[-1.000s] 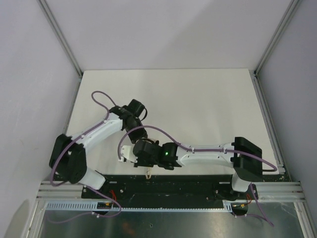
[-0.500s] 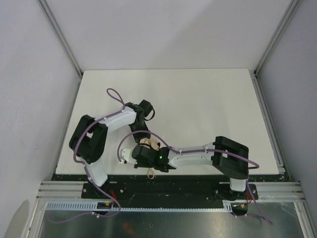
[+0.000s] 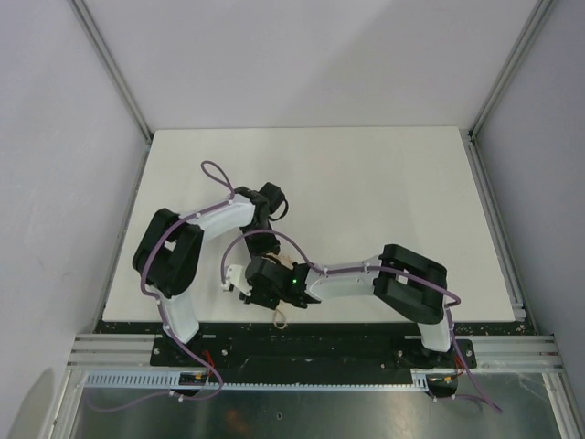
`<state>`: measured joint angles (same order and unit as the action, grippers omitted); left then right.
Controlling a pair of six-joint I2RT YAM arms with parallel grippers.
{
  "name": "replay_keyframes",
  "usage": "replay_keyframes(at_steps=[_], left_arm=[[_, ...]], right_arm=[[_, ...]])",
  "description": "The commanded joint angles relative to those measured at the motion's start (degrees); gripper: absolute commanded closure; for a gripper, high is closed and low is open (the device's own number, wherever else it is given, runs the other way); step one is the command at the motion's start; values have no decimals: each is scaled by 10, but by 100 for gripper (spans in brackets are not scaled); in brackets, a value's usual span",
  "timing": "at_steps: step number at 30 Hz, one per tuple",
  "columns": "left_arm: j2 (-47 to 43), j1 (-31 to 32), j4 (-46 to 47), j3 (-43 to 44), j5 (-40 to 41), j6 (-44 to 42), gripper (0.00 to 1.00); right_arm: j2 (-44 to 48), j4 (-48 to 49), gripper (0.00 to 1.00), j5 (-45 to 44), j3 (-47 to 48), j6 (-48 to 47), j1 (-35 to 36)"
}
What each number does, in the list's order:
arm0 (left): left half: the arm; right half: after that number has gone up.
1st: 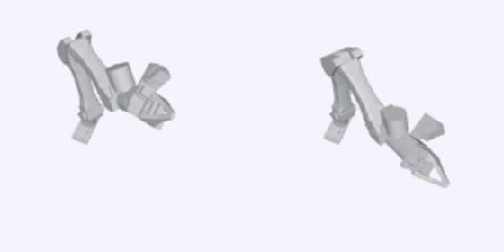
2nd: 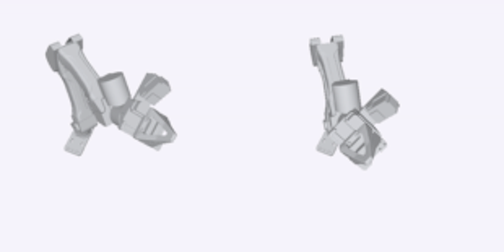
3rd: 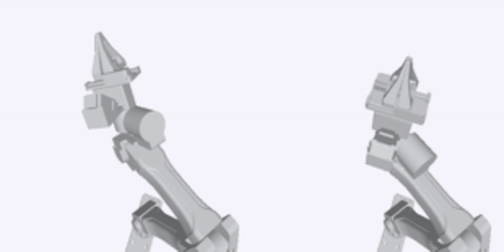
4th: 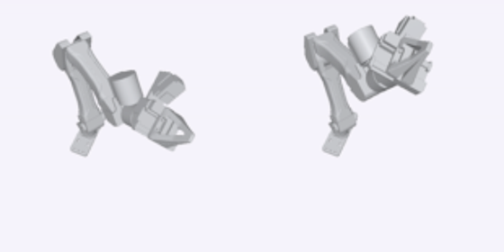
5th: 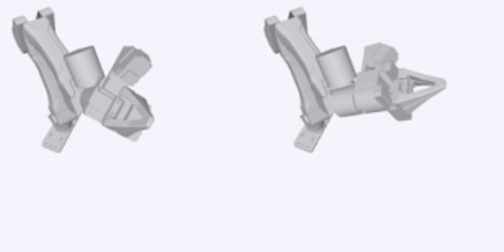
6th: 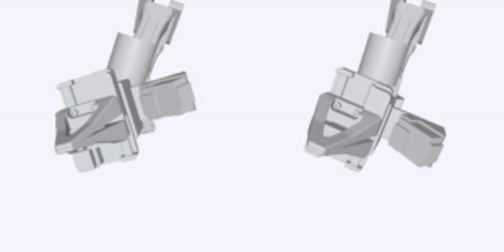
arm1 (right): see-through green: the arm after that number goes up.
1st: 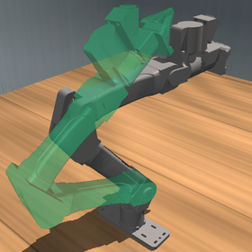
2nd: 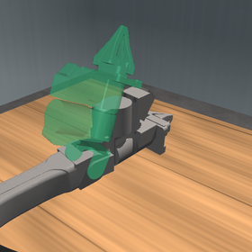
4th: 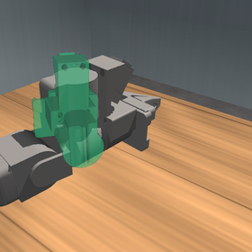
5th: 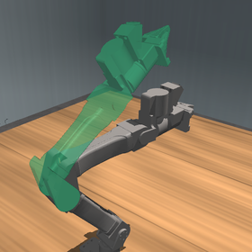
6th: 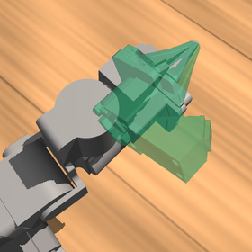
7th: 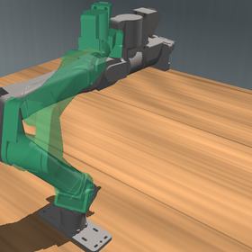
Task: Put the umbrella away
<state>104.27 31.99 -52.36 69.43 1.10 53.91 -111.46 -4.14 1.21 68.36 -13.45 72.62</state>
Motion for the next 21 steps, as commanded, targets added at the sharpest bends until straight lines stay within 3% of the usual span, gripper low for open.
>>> replay_keyframes(at_steps=[1,4,12,21], left_arm=[[0,-7,-44,16,9,-29,100],[2,-8,-44,16,7,-29,100],[9,-16,-43,22,-2,-33,100],[1,-22,-42,27,-7,-47,100]], right_arm=[[-22,-29,74,61,-17,55,-30],[-12,-15,70,93,-18,86,-45],[54,69,41,182,-17,170,-68],[99,161,35,284,-17,250,-124]])
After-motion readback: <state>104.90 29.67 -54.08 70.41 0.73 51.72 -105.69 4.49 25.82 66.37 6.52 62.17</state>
